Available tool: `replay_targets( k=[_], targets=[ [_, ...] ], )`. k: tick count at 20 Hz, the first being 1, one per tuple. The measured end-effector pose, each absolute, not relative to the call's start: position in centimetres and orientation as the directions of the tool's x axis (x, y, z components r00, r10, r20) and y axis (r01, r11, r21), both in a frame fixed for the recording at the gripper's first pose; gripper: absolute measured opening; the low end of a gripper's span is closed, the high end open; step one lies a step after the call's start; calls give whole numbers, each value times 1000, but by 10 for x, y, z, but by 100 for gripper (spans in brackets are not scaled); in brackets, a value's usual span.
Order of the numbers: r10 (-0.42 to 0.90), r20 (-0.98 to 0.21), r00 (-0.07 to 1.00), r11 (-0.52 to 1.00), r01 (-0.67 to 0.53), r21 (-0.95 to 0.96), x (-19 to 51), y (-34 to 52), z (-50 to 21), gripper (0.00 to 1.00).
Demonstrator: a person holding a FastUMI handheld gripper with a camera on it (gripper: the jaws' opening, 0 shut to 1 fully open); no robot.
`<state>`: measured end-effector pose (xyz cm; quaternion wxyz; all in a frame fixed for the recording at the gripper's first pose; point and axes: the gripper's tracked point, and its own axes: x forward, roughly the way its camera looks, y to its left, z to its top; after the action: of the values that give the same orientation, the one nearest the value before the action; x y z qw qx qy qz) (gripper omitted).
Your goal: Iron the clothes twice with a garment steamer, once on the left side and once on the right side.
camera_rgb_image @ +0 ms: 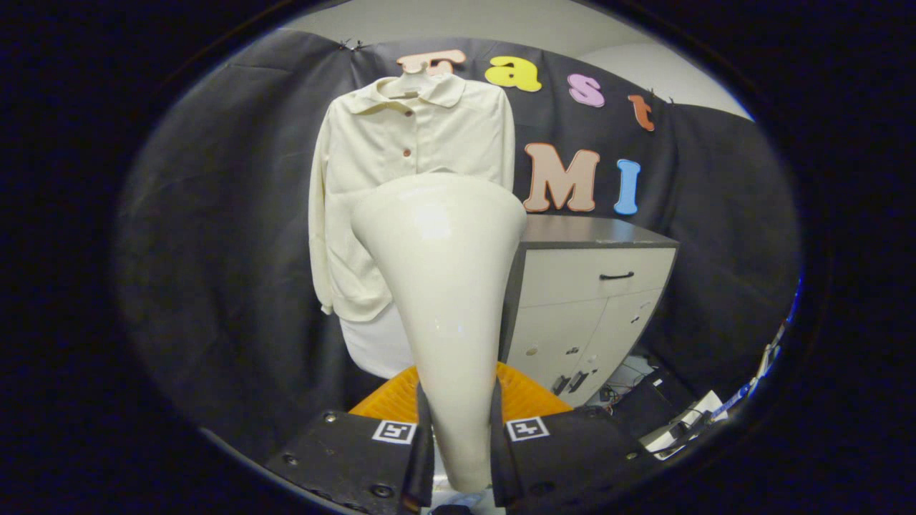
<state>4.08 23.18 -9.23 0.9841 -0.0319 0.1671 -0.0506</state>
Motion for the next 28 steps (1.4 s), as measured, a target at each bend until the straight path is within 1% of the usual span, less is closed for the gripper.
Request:
replay_targets(
  k=[5,9,13,19,23,28],
  targets=[
    [-109,-261,959,993,92,-78,57,228,-43,32],
    [-106,-244,964,993,89,-80,75,223,-14,32],
    [-99,-198,975,993,85,-79,86,219,15,32],
    [-96,-106,990,995,92,-43,78,206,42,31],
    [-108,-115,988,993,102,-53,78,195,43,31],
    [-77,-104,992,996,71,-55,85,192,53,31]
  ],
)
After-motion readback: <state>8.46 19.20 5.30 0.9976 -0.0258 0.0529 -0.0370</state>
